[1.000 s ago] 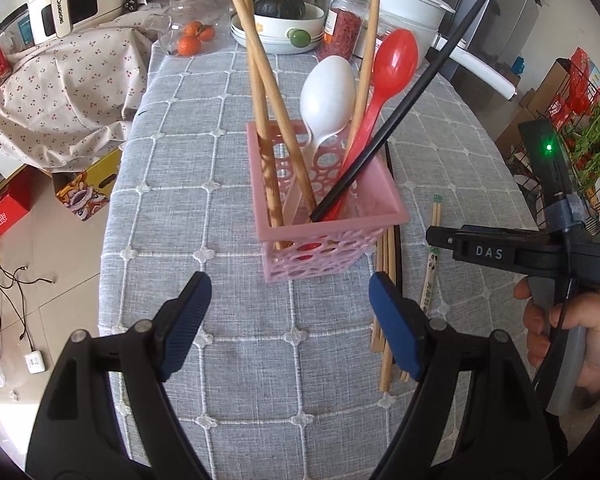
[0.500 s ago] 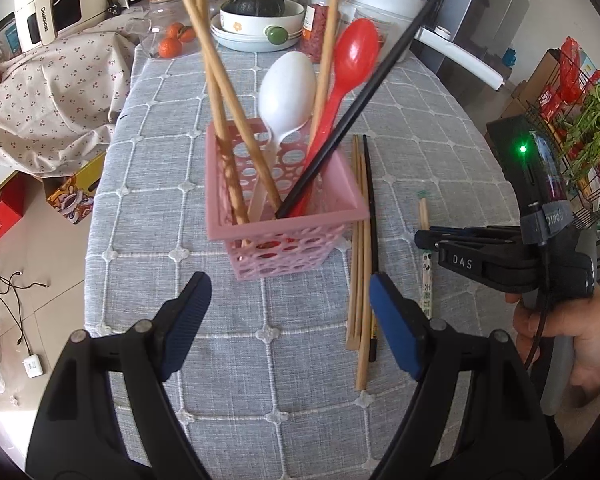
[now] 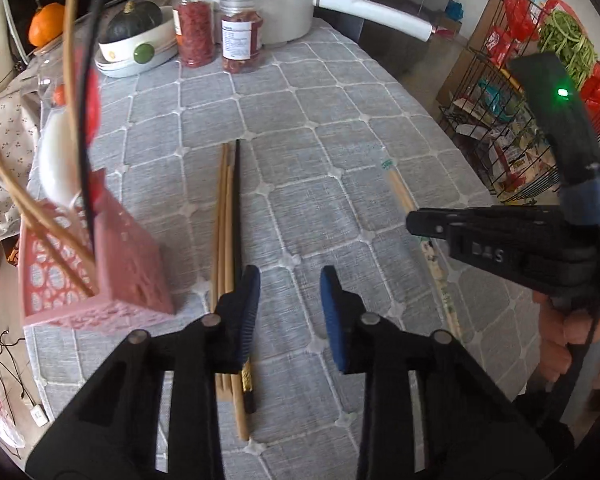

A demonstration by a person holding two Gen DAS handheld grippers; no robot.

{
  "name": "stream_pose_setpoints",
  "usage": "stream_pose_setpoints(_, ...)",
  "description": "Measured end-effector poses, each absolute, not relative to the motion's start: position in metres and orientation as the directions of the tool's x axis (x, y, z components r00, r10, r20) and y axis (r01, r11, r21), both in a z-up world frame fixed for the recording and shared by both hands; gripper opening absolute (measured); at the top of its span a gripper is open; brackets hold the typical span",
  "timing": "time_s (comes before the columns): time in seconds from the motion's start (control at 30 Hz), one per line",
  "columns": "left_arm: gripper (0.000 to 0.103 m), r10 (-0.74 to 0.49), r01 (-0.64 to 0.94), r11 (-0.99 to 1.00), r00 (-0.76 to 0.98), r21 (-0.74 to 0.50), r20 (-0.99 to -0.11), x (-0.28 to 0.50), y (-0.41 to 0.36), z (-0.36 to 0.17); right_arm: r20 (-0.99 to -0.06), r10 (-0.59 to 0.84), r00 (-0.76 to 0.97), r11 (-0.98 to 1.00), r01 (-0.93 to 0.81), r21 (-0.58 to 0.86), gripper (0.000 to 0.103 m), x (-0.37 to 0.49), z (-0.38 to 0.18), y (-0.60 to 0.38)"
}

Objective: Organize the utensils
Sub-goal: 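Move the right tool to the green-labelled bamboo chopstick and grasp it, then grasp a black-tipped chopstick with the left tool while the right holds the bamboo chopstick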

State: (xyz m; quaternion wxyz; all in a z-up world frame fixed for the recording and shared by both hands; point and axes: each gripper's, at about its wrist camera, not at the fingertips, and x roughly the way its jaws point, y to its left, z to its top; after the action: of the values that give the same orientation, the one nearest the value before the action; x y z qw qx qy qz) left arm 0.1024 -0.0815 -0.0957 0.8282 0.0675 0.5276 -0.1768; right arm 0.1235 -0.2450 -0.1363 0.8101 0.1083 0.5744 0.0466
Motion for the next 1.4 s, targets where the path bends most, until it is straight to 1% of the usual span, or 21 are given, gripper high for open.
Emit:
stream_pose_setpoints(0.03, 0.023, -0.195, 0.366, 0.929, 0.374, -0.049, -0.906, 0.109, -0.088, -0.101, -0.920, 0.201, 0.336, 0.971, 0.058, 0.233, 0.005, 0.121, -0.136, -0.254)
stream_pose_setpoints(0.13, 0.016, -0.136, 0.334, 0.942, 0.346, -0.014, -0.928, 0.135, -0.099, -0.116, -0.916, 0.218, 0.337, 0.963, 0.080, 0.258, 0.005, 0.121, -0.134, -0.274)
stream_pose_setpoints(0.33, 0.014, -0.023, 0.245, 0.968, 0.317, 0.059, -0.948, 0.169, -0.096, -0.134, -0.895, 0.271, 0.355, 0.945, 0.078, 0.318, 0.005, 0.117, -0.126, -0.291)
stream_pose_setpoints(0.43, 0.014, 0.004, 0.210, 0.975, 0.300, 0.070, -0.954, 0.177, -0.089, -0.140, -0.885, 0.296, 0.358, 0.941, 0.052, 0.336, 0.005, 0.115, -0.122, -0.288)
stream_pose_setpoints(0.67, 0.014, 0.012, 0.188, 0.980, 0.294, 0.070, -0.956, 0.190, -0.087, -0.146, -0.879, 0.318, 0.357, 0.934, 0.041, 0.355, 0.005, 0.116, -0.120, -0.281)
stream_pose_setpoints(0.77, 0.013, -0.024, 0.212, 0.977, 0.283, 0.038, -0.959, 0.187, -0.093, -0.145, -0.879, 0.317, 0.356, 0.933, 0.051, 0.357, 0.005, 0.117, -0.121, -0.282)
stream_pose_setpoints(0.9, 0.013, -0.007, 0.243, 0.968, 0.285, 0.065, -0.958, 0.182, -0.105, -0.145, -0.881, 0.316, 0.352, 0.932, 0.061, 0.359, 0.005, 0.119, -0.123, -0.283)
stream_pose_setpoints(1.2, 0.013, -0.083, 0.270, 0.963, 0.275, -0.005, -0.958, 0.180, -0.106, -0.135, -0.883, 0.325, 0.340, 0.931, 0.052, 0.362, 0.005, 0.123, -0.126, -0.278)
stream_pose_setpoints(1.4, 0.012, -0.033, 0.285, 0.957, 0.273, 0.048, -0.961, 0.180, -0.114, -0.139, -0.885, 0.324, 0.333, 0.930, 0.057, 0.362, 0.005, 0.125, -0.128, -0.278)
